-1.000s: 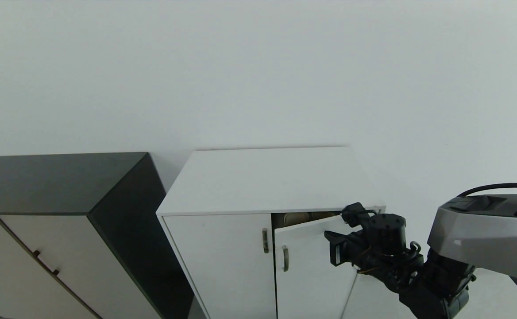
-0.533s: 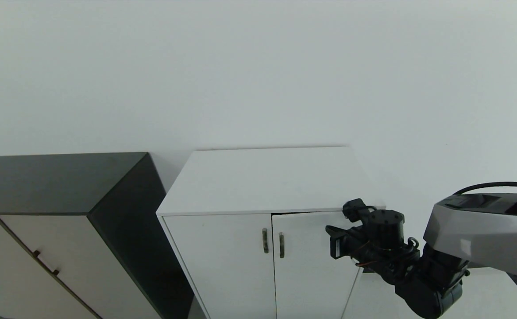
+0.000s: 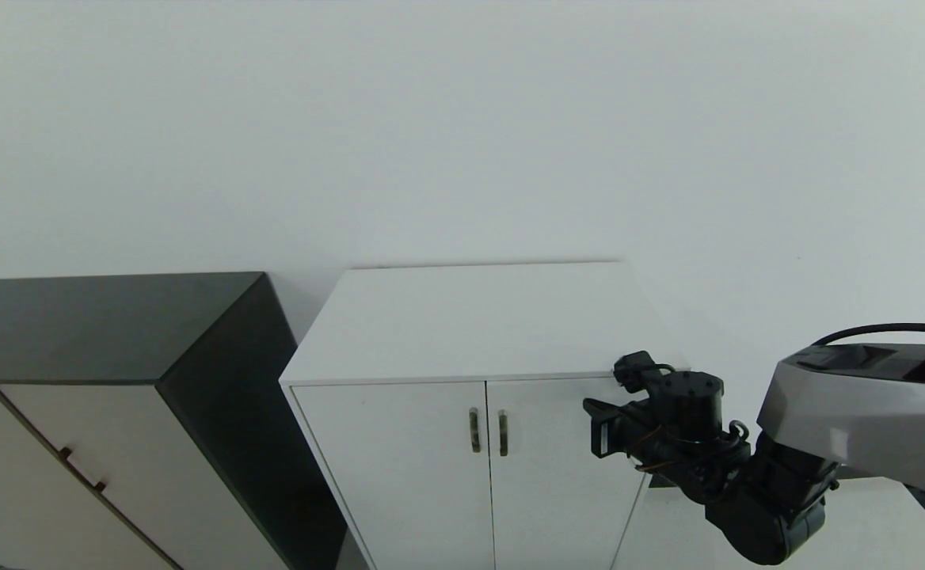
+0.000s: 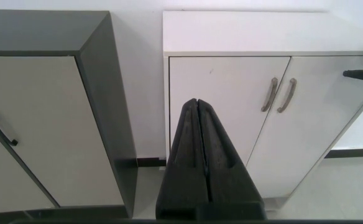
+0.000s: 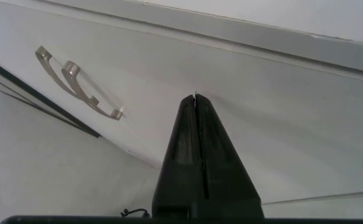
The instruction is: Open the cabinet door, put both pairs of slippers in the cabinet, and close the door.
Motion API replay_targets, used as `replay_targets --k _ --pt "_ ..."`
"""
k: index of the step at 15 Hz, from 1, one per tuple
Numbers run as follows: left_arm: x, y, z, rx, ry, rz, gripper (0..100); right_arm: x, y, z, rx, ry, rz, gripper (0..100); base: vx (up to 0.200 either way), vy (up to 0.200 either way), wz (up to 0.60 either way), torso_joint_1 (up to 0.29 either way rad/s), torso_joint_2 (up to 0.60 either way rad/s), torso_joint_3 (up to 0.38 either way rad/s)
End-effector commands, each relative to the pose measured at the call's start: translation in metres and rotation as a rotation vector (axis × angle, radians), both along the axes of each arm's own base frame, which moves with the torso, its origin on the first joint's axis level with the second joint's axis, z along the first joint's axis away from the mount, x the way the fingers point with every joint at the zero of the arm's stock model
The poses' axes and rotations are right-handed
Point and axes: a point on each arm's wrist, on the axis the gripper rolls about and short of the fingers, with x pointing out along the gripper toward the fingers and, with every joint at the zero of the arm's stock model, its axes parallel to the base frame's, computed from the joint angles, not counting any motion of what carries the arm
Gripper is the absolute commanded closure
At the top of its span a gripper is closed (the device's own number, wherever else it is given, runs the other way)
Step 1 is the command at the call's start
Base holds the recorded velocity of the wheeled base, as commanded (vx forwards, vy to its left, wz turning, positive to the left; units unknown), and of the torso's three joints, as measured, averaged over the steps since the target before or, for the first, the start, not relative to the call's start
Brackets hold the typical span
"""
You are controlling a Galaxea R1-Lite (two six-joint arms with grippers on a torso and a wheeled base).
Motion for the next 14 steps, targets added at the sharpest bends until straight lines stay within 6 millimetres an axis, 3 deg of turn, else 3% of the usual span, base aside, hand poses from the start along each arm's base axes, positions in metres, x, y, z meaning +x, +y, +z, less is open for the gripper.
replay_targets --k 1,14 --pt "0.000 0.000 0.000 0.000 0.000 0.000 100 0.002 0.000 -0.001 0.001 -0.001 -0.002 100 0.000 0.000 0.00 0.000 0.00 0.000" --pt "0.000 0.000 0.000 0.000 0.002 0.000 100 0.013 0.000 0.003 -0.004 0.003 -0.022 100 0.000 0.000 0.00 0.000 0.00 0.000"
